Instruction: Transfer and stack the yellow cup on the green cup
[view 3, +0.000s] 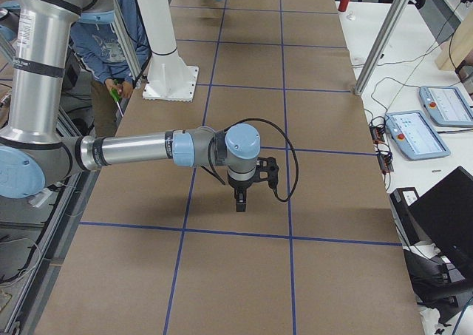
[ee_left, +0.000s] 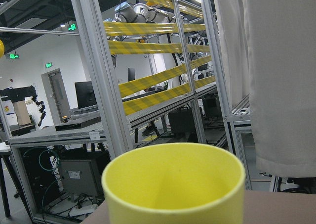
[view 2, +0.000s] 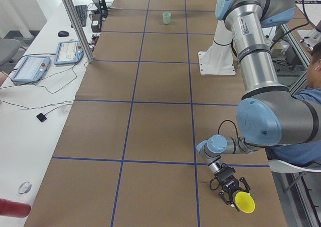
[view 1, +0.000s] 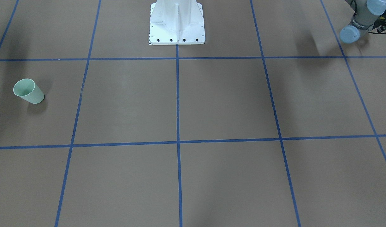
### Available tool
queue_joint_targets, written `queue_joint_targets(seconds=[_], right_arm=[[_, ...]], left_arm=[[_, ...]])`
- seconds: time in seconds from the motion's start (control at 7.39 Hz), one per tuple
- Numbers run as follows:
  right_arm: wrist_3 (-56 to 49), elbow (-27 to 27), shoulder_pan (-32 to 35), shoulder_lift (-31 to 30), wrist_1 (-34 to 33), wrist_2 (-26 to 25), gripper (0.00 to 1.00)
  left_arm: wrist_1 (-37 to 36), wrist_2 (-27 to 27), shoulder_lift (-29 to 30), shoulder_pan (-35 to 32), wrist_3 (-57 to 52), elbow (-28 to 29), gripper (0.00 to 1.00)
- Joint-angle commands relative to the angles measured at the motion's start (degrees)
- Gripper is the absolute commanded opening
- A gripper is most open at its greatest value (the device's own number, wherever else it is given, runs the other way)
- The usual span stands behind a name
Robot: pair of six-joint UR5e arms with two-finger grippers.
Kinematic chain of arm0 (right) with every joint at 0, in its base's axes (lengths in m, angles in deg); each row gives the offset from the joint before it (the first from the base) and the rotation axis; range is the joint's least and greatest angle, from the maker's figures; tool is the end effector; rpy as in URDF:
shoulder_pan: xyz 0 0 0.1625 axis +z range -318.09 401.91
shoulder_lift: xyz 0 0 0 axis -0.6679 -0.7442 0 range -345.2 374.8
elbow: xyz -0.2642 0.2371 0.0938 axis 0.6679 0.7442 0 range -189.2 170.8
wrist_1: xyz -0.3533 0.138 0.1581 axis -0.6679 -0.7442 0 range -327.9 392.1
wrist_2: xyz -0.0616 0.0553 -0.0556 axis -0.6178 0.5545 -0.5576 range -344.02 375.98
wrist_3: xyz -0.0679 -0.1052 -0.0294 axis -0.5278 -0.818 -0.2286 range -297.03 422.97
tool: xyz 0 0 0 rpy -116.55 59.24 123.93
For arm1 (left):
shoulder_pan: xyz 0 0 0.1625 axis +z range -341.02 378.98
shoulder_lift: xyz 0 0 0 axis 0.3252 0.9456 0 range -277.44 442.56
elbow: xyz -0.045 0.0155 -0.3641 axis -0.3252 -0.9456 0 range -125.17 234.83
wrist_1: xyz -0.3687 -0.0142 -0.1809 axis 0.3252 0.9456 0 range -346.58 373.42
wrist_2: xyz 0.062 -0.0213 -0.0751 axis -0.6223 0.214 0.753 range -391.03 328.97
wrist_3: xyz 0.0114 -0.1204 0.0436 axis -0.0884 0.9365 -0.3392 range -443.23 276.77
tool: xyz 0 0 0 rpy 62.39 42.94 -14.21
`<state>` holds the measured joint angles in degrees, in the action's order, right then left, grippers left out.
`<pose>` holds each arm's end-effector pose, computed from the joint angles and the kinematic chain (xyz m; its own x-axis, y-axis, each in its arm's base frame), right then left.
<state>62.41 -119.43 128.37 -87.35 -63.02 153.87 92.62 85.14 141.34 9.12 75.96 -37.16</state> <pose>0.0124 -0.4131 0.5478 0.6664 -0.0893 0.7403 0.0682 0.9959 0.0587 0.1357 -0.1013 0.8188 -0.1368 -0.8277 0.5442 0.8591 0.1743 0.4811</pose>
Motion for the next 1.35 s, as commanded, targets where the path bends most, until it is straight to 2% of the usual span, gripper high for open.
queue_joint_targets(seconds=[0.0,0.14,0.27,0.41,0.68,0.95,1.08,1.22], right_arm=[[0.39,0.19,-0.24,0.37,0.11,0.01,1.00],[0.48,0.37,-0.24,0.46,0.20,0.01,1.00],[0.39,0.80,-0.33,0.46,0.20,-0.07,1.00],[0.39,1.33,-0.24,0.46,0.20,0.01,1.00],[0.56,2.21,-0.24,0.46,0.02,2.20,1.00],[0.56,2.83,-0.24,0.46,0.20,3.79,1.00],[0.48,2.92,-0.33,0.64,0.29,3.62,1.00],[0.56,2.83,-0.24,1.68,0.29,3.62,1.00]], left_arm=[[-3.33,-3.82,-0.60,-0.08,-4.12,-5.98,0.00],[-7.53,-10.90,-0.51,-1.04,-7.19,-9.32,0.00],[-7.84,-20.28,-0.34,-2.79,-7.83,-12.05,0.00],[-8.10,-24.29,-0.08,-4.37,-11.49,-14.95,0.00],[-10.29,-31.93,4.04,-6.12,-17.98,-16.55,0.00],[-11.52,-45.52,12.80,-12.26,-27.91,-17.26,0.00],[-11.44,-50.82,17.63,-15.86,-37.97,-17.87,0.00],[-11.09,-56.01,24.99,-18.77,-45.73,-17.79,0.00]])
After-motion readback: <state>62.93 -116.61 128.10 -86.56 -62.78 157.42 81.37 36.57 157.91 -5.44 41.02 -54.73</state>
